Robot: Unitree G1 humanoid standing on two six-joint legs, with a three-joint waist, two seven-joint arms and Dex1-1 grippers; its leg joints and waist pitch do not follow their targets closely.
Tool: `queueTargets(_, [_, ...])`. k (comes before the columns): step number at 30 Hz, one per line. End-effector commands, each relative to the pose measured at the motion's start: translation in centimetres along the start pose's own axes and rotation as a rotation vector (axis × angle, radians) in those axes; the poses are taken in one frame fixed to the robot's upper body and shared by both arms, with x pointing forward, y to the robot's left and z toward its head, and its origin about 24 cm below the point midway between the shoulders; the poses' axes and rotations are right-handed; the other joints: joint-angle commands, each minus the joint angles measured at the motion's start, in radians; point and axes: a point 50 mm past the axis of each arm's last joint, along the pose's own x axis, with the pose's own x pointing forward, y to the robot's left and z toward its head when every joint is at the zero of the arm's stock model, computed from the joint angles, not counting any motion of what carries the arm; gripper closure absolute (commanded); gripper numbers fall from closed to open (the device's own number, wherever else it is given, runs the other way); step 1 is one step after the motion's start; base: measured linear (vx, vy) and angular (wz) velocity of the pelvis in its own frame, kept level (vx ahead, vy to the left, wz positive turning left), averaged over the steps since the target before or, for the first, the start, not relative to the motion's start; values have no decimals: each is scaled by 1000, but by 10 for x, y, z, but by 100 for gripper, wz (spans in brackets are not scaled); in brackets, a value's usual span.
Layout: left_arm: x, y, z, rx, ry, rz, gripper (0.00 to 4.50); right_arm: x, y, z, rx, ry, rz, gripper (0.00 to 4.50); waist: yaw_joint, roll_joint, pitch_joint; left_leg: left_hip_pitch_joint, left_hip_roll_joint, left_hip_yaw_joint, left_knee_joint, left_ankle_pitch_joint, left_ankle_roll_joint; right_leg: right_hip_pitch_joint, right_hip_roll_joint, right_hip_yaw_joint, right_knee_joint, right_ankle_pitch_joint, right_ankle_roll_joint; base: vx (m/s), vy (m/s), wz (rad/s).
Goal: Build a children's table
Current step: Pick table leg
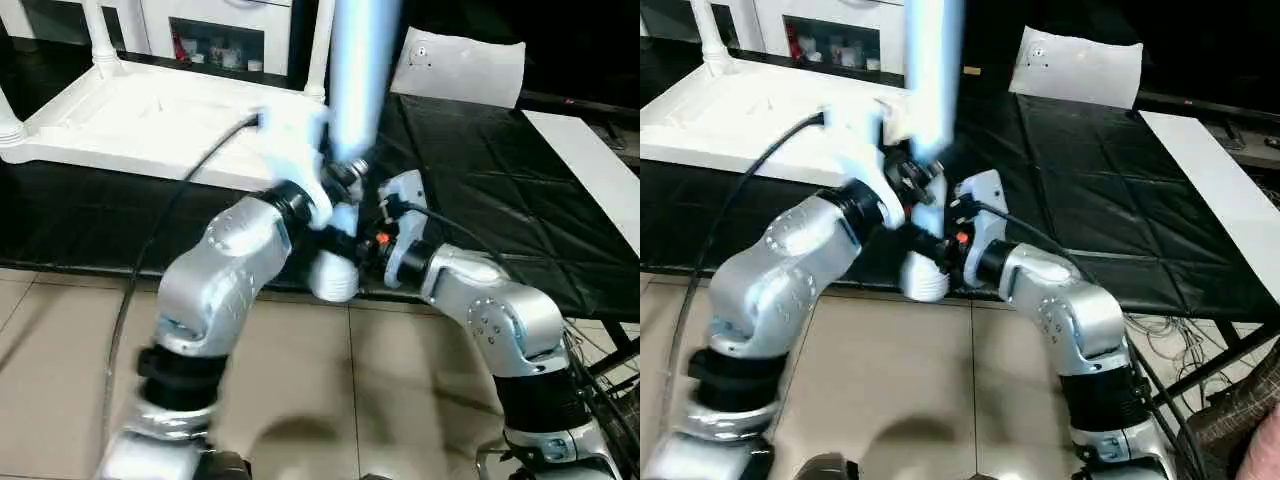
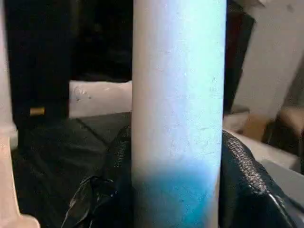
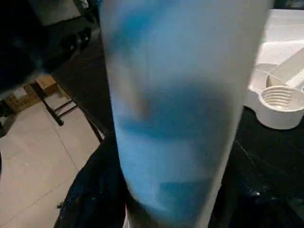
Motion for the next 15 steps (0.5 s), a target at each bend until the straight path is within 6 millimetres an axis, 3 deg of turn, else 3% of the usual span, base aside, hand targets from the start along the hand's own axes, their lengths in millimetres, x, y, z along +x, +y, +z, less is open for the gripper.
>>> queueTargets(1, [-1, -1, -7, 50, 39, 0, 266, -5, -4, 3, -17, -21, -17, 264, -4, 26, -78, 19, 47, -14, -82, -247, -78, 44, -78, 64, -83, -184, -90, 0, 0, 0])
queueTargets(10, [-3, 2, -10, 77, 36, 0, 268, -4, -4, 2, -18, -21, -10, 264, -4, 25, -77, 23, 47, -13, -81, -274, -78, 40, -79, 64, -87, -232, -94, 0, 0, 0])
queueTargets(15, [-3, 4, -9, -50, 4, 28, 268, -5, -4, 3, -23, -20, -12, 264, -4, 25, -77, 21, 47, -13, -80, -275, -78, 41, -80, 64, -88, -237, -95, 0, 0, 0])
